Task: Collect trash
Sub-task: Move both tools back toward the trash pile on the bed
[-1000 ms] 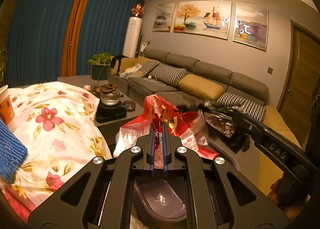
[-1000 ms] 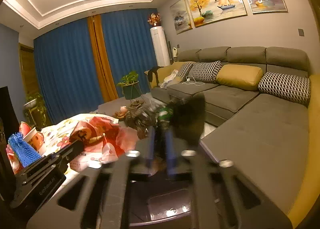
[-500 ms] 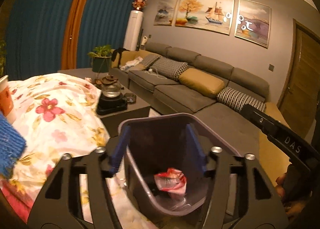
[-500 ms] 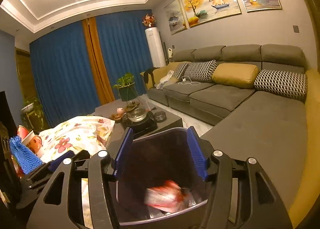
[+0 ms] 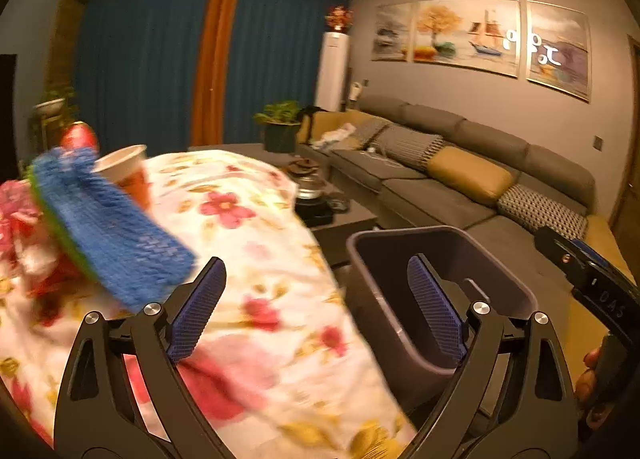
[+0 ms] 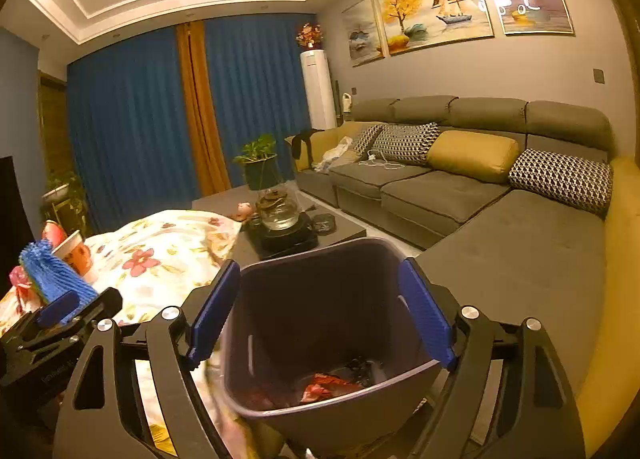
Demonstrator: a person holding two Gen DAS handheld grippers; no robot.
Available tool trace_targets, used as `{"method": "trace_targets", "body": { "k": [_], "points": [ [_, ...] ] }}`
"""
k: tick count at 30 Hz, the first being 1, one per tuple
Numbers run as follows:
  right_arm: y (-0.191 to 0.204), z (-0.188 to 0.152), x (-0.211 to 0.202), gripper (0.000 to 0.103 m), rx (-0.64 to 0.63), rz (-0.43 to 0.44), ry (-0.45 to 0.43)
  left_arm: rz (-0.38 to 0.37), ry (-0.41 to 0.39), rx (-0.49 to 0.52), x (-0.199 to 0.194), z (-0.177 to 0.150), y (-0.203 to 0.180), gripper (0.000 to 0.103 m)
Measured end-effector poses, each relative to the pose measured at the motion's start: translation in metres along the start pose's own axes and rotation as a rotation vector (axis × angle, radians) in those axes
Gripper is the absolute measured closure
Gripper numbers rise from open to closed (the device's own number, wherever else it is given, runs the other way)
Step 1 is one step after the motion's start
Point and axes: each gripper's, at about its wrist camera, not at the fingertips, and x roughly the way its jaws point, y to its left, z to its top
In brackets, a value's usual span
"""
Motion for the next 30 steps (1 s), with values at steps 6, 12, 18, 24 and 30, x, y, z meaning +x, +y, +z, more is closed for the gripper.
{"method": "trace_targets", "body": {
  "k": [6, 12, 18, 24, 30],
  "points": [
    [0.020, -0.001, -0.008, 0.020, -0.020, 0.029, -0.005, 0.078, -0.030, -0.019, -0.029, 0.000, 0.033, 0.012],
    [0.053, -0.006, -0.011, 0.020, -0.063, 0.097, 0.006, 0.162, -0.061, -0.036, -0.059, -0.001, 0.067, 0.012],
    [0.098, -0.017, -0.009, 0.020, -0.116, 0.182, 0.033, 0.255, -0.077, -0.073, -0.085, -0.003, 0.103, 0.012],
    [0.149, -0.031, -0.001, 0.020, -0.165, 0.277, 0.067, 0.337, -0.090, -0.129, -0.106, -0.004, 0.145, 0.012],
    [0.199, -0.044, 0.013, 0.020, -0.219, 0.362, 0.098, 0.399, -0.092, -0.165, -0.121, -0.006, 0.177, 0.012]
  ]
}}
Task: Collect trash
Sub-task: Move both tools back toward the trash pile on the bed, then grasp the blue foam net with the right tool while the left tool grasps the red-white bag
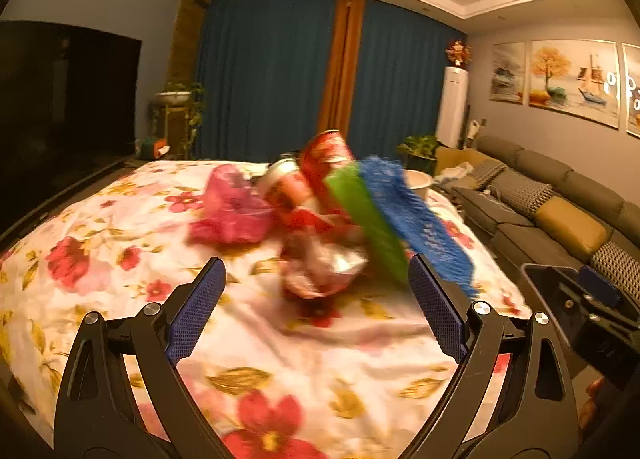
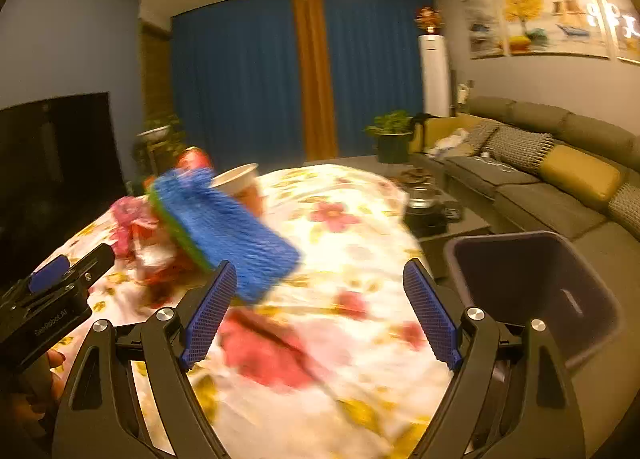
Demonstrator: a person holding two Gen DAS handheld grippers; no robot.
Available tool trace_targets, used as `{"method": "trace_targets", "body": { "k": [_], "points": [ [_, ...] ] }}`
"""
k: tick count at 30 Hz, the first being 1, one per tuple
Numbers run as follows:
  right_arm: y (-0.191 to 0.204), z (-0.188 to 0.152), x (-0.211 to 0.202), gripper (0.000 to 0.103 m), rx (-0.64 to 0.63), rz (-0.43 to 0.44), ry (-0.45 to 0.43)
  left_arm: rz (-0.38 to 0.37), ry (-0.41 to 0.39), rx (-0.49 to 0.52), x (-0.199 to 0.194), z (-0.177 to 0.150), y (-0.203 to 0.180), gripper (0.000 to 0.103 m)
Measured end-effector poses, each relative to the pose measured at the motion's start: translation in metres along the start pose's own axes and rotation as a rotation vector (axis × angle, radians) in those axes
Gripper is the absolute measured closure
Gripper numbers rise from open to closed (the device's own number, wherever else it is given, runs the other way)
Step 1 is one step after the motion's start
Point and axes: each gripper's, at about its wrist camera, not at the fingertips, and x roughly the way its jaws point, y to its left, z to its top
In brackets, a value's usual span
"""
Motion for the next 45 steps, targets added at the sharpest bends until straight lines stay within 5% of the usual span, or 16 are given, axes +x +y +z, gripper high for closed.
{"method": "trace_targets", "body": {
  "k": [8, 17, 33, 45],
  "points": [
    [0.048, 0.003, 0.049, 0.020, -0.067, 0.070, 0.050, 0.052, 0.007, -0.022, 0.007, 0.004, 0.031, 0.012],
    [0.065, 0.007, 0.091, 0.035, -0.086, 0.090, 0.117, 0.071, 0.020, -0.032, 0.016, 0.007, 0.040, 0.012],
    [0.057, 0.006, 0.097, 0.093, -0.069, 0.123, 0.152, 0.040, 0.036, 0.001, 0.032, 0.003, 0.026, 0.012],
    [0.037, 0.015, 0.065, 0.095, -0.045, 0.107, 0.068, -0.030, 0.086, -0.021, 0.070, 0.012, 0.021, 0.012]
  ]
}}
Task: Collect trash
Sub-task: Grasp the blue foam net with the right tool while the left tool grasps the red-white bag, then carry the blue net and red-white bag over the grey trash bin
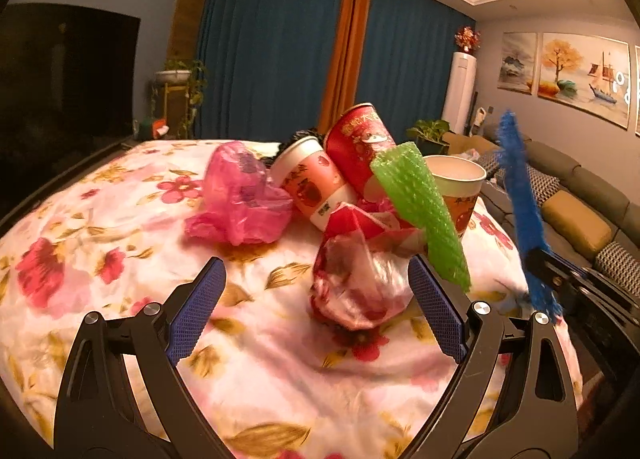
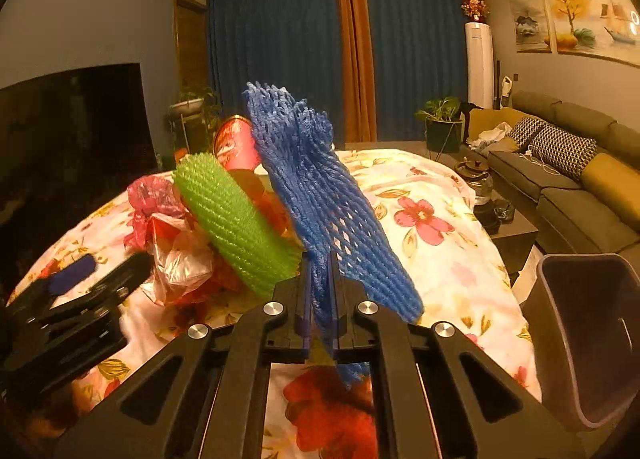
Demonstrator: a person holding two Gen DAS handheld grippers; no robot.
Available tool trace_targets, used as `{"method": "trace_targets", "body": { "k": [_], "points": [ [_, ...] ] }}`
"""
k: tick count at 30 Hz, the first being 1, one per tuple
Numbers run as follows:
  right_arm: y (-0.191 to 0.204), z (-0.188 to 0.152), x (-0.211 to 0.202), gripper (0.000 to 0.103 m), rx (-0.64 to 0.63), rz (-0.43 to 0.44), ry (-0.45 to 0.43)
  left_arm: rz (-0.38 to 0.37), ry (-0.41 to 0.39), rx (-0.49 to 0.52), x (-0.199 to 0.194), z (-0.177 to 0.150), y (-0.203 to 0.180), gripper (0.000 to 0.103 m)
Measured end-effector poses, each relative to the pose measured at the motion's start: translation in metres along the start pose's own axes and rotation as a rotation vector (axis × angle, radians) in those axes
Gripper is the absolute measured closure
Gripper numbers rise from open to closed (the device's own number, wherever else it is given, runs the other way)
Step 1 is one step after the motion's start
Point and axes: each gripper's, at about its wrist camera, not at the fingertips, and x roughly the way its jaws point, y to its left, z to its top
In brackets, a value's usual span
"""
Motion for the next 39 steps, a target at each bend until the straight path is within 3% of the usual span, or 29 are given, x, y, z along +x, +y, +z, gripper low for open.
{"method": "trace_targets", "body": {
  "k": [4, 7, 12, 15, 17, 21, 26, 33, 39],
  "points": [
    [0.000, -0.001, -0.007, 0.095, -0.002, 0.010, -0.008, -0.042, 0.056, 0.009, 0.023, 0.003, -0.003, 0.016],
    [0.000, -0.002, -0.009, 0.095, -0.010, 0.013, -0.008, -0.094, 0.115, -0.014, 0.037, 0.002, 0.000, 0.034],
    [0.000, -0.005, -0.011, 0.095, -0.010, 0.018, -0.001, -0.141, 0.115, -0.004, 0.037, 0.000, -0.003, 0.069],
    [0.002, -0.005, -0.014, 0.095, -0.013, 0.017, -0.003, -0.150, 0.109, 0.025, 0.035, -0.003, -0.009, 0.075],
    [0.004, -0.005, -0.015, 0.095, -0.013, 0.019, -0.004, -0.147, 0.102, 0.040, 0.032, -0.005, -0.013, 0.085],
    [0.005, -0.004, -0.020, 0.095, -0.017, 0.017, -0.011, -0.139, 0.076, 0.045, 0.019, -0.006, -0.012, 0.093],
    [0.004, -0.004, -0.031, 0.095, -0.019, 0.017, -0.027, -0.132, 0.036, 0.029, -0.010, -0.007, 0.000, 0.093],
    [0.008, -0.005, -0.046, 0.095, -0.017, 0.026, -0.046, -0.064, -0.039, 0.014, -0.056, -0.007, 0.018, 0.093],
    [0.007, -0.005, -0.064, 0.095, -0.018, 0.024, -0.068, -0.069, -0.079, 0.018, -0.081, -0.004, 0.012, 0.093]
  ]
}}
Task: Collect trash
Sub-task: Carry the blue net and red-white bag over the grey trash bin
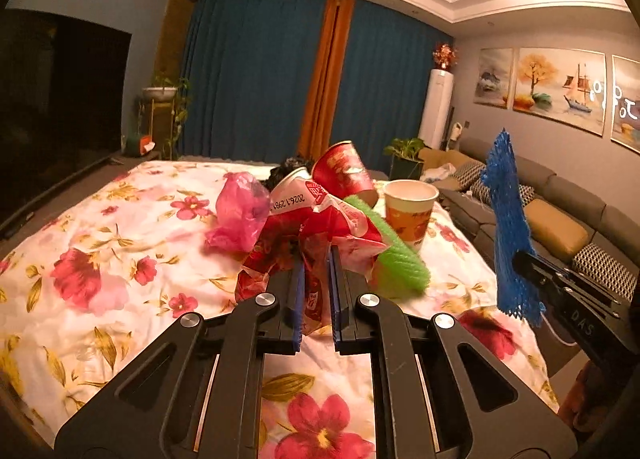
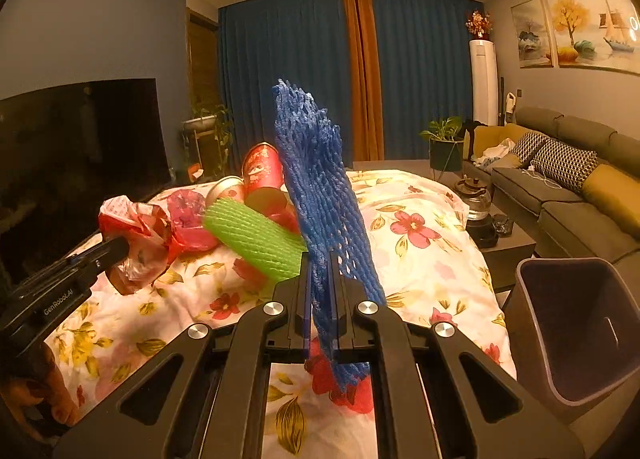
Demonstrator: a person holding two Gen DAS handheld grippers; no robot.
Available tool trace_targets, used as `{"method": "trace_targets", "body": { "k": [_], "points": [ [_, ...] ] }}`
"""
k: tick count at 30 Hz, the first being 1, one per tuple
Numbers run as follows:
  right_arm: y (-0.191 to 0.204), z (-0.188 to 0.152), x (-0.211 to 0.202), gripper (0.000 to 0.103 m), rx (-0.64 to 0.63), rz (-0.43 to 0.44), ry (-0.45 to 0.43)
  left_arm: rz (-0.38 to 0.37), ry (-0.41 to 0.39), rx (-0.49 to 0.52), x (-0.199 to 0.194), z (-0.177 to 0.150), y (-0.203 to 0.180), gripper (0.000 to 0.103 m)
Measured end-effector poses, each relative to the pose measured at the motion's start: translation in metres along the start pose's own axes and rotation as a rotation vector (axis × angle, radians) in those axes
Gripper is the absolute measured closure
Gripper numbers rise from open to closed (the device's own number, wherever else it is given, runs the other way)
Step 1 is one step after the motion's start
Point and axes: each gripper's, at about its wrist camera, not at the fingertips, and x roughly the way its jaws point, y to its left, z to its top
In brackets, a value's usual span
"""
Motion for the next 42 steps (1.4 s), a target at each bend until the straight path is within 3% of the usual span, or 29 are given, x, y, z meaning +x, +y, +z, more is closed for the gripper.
{"method": "trace_targets", "body": {
  "k": [20, 42],
  "points": [
    [-0.042, -0.001, -0.048, 0.095, 0.033, -0.088, -0.053, -0.150, -0.013, 0.100, -0.002, 0.001, -0.086, 0.093],
    [-0.163, -0.009, -0.108, 0.095, 0.145, -0.371, -0.106, -0.438, 0.027, 0.230, 0.034, -0.015, -0.243, 0.093]
  ]
}}
